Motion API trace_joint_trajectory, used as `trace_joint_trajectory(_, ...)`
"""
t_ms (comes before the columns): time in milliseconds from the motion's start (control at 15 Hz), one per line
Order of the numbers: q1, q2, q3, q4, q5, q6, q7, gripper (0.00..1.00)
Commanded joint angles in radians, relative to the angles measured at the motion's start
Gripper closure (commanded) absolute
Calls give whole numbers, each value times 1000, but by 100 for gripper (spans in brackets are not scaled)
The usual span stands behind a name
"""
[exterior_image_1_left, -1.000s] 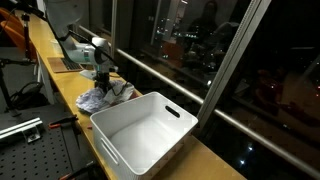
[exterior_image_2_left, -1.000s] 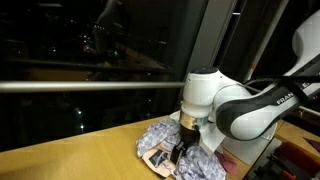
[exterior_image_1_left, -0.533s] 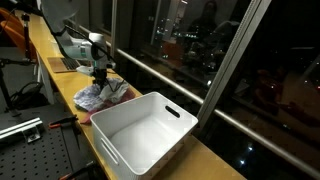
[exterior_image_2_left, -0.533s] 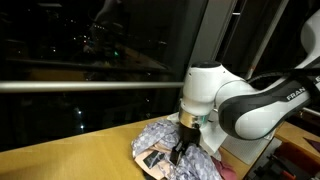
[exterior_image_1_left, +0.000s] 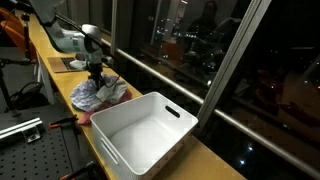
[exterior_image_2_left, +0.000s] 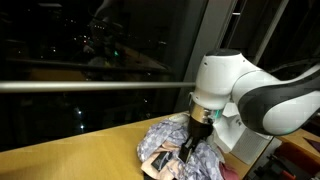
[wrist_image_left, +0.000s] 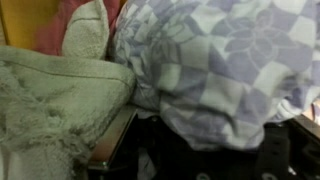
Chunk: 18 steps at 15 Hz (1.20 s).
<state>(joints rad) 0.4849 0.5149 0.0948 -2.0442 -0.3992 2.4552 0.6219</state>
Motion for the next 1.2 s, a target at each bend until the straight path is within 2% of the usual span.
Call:
trace_joint_trajectory(0, 10, -157, -13, -104, 5, -32, 31, 100)
trace_joint_trajectory(600, -52, -412, 44, -143, -2, -241, 64, 100)
trace_joint_trajectory(1133, -161, -681, 103, -147, 17, -482, 39, 100)
